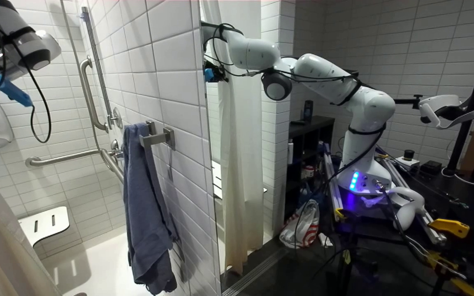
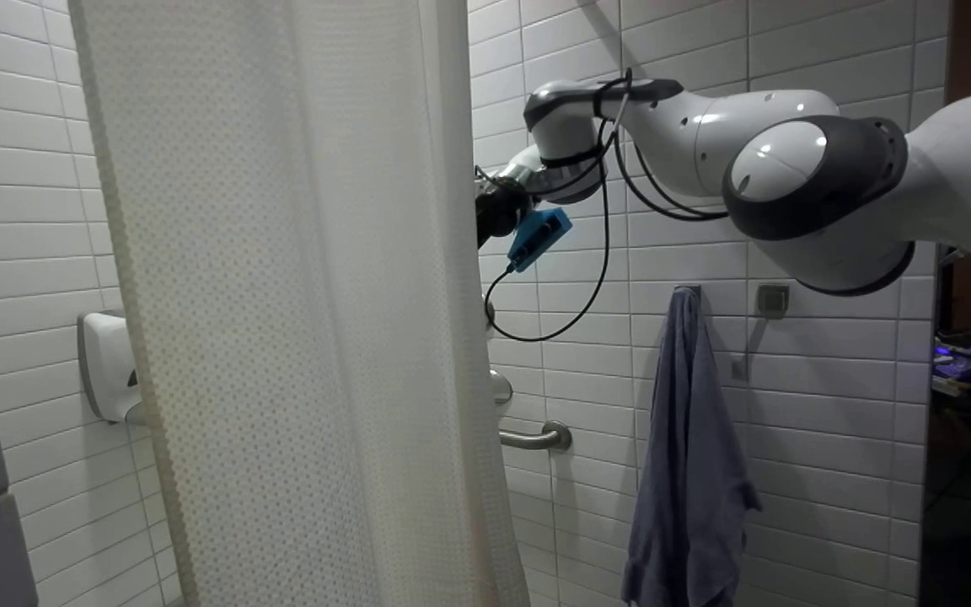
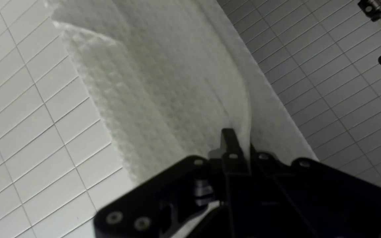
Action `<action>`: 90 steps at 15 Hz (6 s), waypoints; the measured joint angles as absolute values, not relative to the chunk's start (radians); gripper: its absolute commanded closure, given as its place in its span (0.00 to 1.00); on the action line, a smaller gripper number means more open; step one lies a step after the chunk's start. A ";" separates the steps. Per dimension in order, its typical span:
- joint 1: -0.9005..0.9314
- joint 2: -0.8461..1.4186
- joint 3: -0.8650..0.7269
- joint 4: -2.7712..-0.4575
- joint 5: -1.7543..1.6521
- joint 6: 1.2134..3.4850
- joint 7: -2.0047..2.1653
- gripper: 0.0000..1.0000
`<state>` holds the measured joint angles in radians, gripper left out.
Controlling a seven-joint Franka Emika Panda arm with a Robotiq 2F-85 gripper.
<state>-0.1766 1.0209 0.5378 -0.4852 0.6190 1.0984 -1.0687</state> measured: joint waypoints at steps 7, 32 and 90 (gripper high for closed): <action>-0.176 1.021 0.538 -0.485 0.619 1.098 -1.069 0.98; -0.157 1.021 0.530 -0.475 0.613 1.101 -1.077 1.00; 0.274 0.972 0.399 -0.412 0.396 1.161 -0.983 0.98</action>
